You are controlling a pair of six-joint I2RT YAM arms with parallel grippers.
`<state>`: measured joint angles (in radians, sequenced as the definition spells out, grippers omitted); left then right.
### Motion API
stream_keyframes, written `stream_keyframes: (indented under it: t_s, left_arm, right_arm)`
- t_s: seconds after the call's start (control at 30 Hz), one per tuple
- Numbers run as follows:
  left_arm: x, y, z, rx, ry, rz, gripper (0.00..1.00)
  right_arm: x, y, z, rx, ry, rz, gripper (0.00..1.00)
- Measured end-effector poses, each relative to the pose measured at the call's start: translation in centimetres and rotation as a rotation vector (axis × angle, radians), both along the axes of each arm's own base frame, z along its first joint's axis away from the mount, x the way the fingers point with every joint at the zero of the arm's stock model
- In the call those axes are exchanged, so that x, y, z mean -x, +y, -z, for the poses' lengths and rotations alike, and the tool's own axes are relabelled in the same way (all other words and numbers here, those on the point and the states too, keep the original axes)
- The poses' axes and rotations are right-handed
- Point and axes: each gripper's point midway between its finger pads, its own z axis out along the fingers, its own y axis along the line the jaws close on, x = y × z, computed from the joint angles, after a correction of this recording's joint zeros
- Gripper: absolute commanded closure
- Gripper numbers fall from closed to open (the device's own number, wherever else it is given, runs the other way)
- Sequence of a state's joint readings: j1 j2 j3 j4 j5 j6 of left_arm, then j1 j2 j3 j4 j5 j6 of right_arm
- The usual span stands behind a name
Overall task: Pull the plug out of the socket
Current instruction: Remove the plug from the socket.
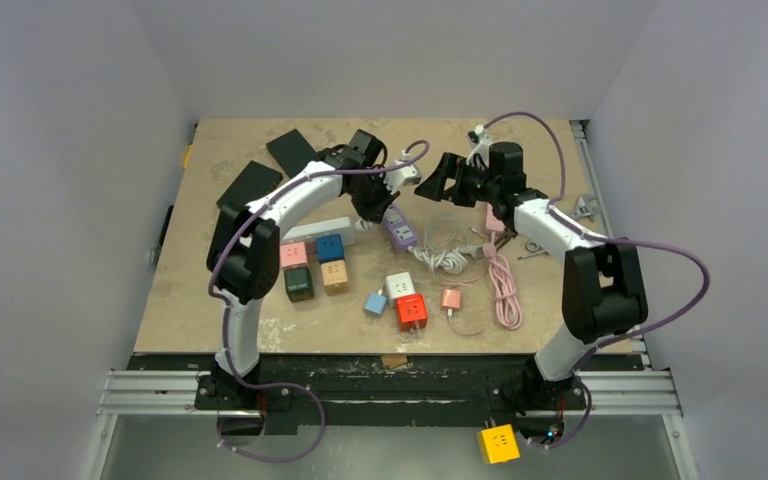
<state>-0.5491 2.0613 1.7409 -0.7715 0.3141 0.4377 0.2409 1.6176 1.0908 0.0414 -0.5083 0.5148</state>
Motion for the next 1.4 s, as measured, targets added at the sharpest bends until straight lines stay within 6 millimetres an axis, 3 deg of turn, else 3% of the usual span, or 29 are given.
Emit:
stream_keyframes:
  t_s: [0.17,0.37,0.73,0.87,1.03,1.13,1.17,1.4]
  left_arm:
    - [-0.2,0.3,-2.0,0.046,-0.025,-0.007,1.00]
    - [0.0,0.5,-4.0,0.107,-0.055,-0.007,1.00]
    - [0.2,0.4,-4.4,0.138,-0.064,-0.008,1.00]
    - [0.2,0.3,-4.2,0.146,-0.063,-0.012,1.00]
    - [0.2,0.3,-4.3,0.150,-0.061,-0.018,1.00]
    - [0.1,0.4,-4.3,0.156,-0.058,-0.020,1.00]
    - [0.1,0.5,-4.3,0.159,-0.057,-0.021,1.00]
    - [-0.4,0.8,-4.3,0.190,-0.048,-0.053,1.00]
  right_arm:
    - [-0.1,2.3,2.8,-0.115,0.071,-0.094,0.12]
    - [1.0,3.7,5.4,-0.231,0.147,-0.152,0.14]
    - [1.3,6.4,5.9,-0.449,0.183,-0.245,0.22]
    - [2.5,7.5,6.0,-0.495,0.206,-0.290,0.34]
    - [3.7,8.0,6.3,-0.535,0.231,-0.313,0.69]
    - [3.5,7.7,6.6,-0.566,0.259,-0.293,0.96]
    - [3.4,7.6,6.6,-0.571,0.264,-0.286,1.00]
    - [2.8,7.8,6.9,-0.552,0.289,-0.275,1.00]
